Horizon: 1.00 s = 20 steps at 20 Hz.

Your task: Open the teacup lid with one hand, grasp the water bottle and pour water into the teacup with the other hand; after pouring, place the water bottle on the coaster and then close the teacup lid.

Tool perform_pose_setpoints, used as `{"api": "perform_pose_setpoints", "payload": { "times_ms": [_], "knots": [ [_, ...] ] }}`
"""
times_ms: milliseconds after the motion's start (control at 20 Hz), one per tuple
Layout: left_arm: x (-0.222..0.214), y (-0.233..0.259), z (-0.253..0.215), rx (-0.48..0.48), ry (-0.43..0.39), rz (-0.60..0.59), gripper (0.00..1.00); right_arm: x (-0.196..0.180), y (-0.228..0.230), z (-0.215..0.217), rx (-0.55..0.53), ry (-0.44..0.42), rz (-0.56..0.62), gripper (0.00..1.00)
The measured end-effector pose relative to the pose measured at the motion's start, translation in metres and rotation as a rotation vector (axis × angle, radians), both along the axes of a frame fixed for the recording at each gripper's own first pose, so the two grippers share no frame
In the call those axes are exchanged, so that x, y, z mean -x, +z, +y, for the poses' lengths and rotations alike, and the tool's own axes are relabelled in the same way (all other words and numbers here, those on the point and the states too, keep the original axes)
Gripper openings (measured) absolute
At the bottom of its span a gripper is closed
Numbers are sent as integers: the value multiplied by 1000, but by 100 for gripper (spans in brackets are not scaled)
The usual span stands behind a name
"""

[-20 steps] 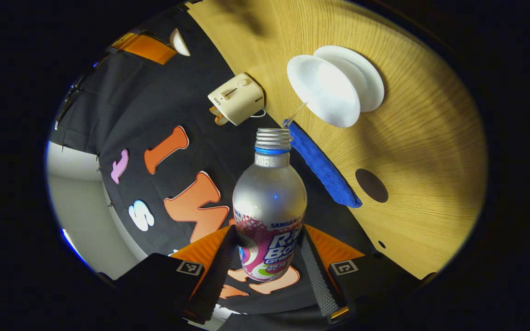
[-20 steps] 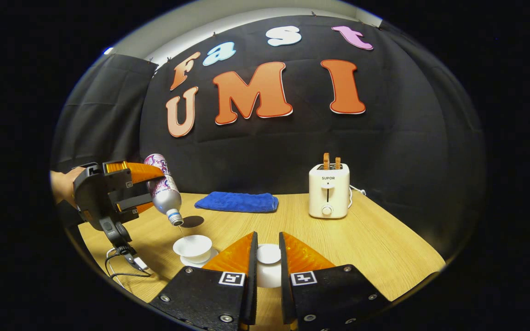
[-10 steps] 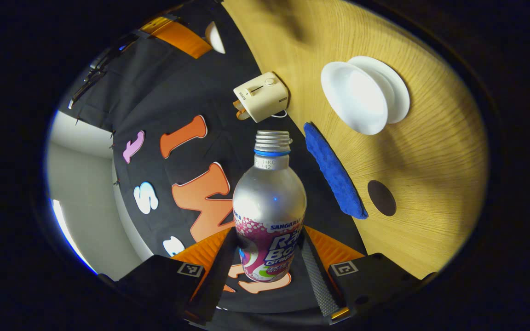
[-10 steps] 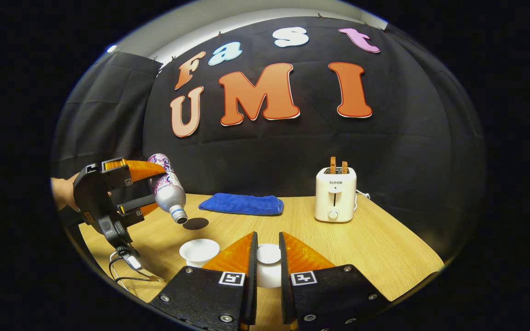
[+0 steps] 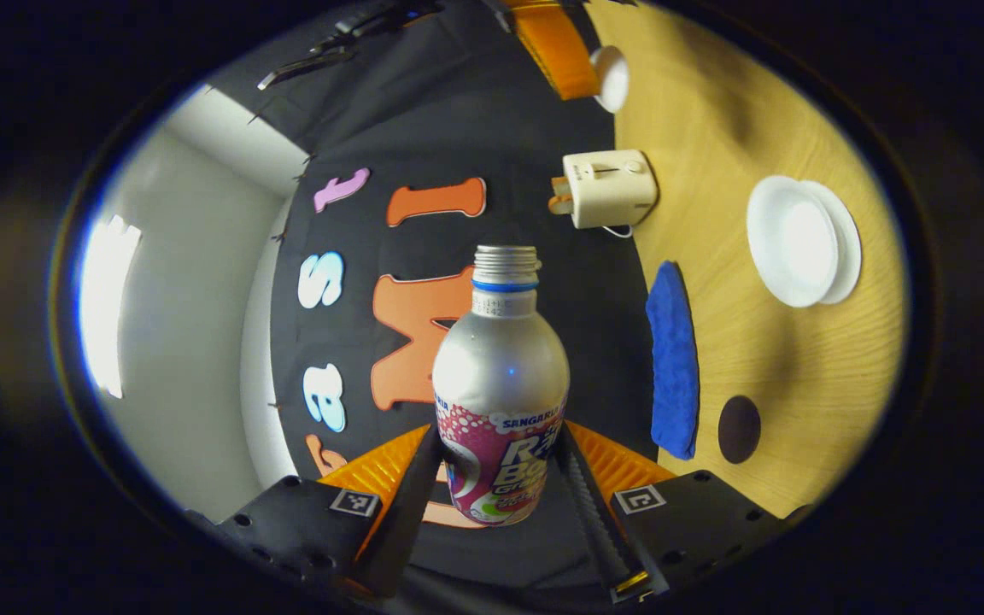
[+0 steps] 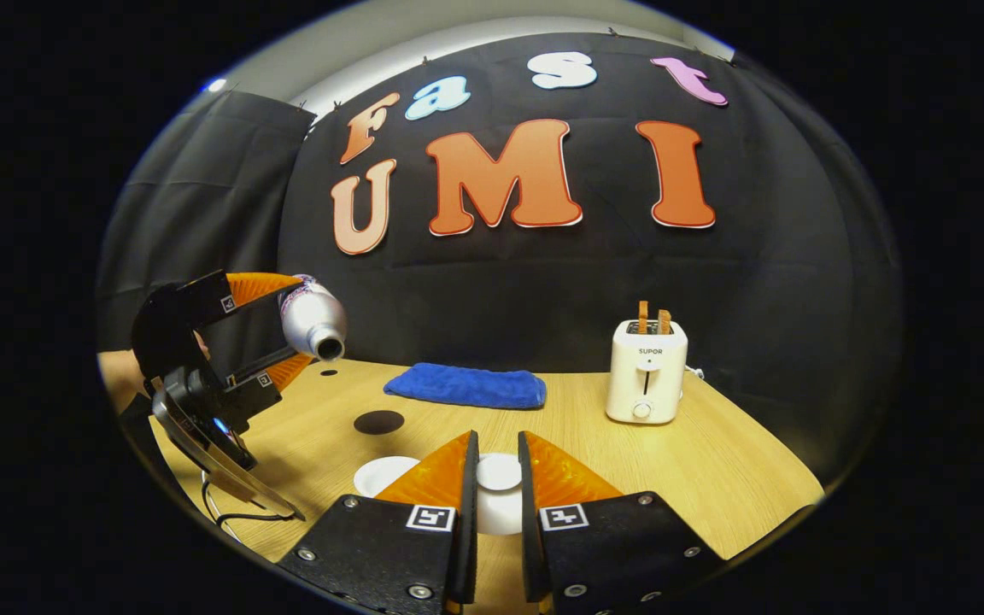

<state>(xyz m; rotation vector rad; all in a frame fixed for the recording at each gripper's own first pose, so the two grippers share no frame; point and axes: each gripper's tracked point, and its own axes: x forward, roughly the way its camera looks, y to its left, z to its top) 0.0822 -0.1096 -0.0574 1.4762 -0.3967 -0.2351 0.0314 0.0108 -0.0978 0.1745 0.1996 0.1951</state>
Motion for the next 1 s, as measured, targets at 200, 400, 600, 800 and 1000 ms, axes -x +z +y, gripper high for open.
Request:
{"api": "perform_pose_setpoints", "payload": {
  "times_ms": [200,400,600,800,1000],
  "knots": [
    [-1,19,3,230,-40,-32,80,-6,6,12,1,22,-7,22],
    [-6,35,16,523,-58,3,80,-12,13,21,0,26,-22,22],
    [-18,42,24,814,-47,102,80,-14,19,35,-2,46,-38,22],
    [-34,32,32,1056,-34,218,84,-16,26,45,9,63,-66,22],
    [-48,14,46,1250,12,326,89,-15,20,53,40,77,-71,22]
  ]
}}
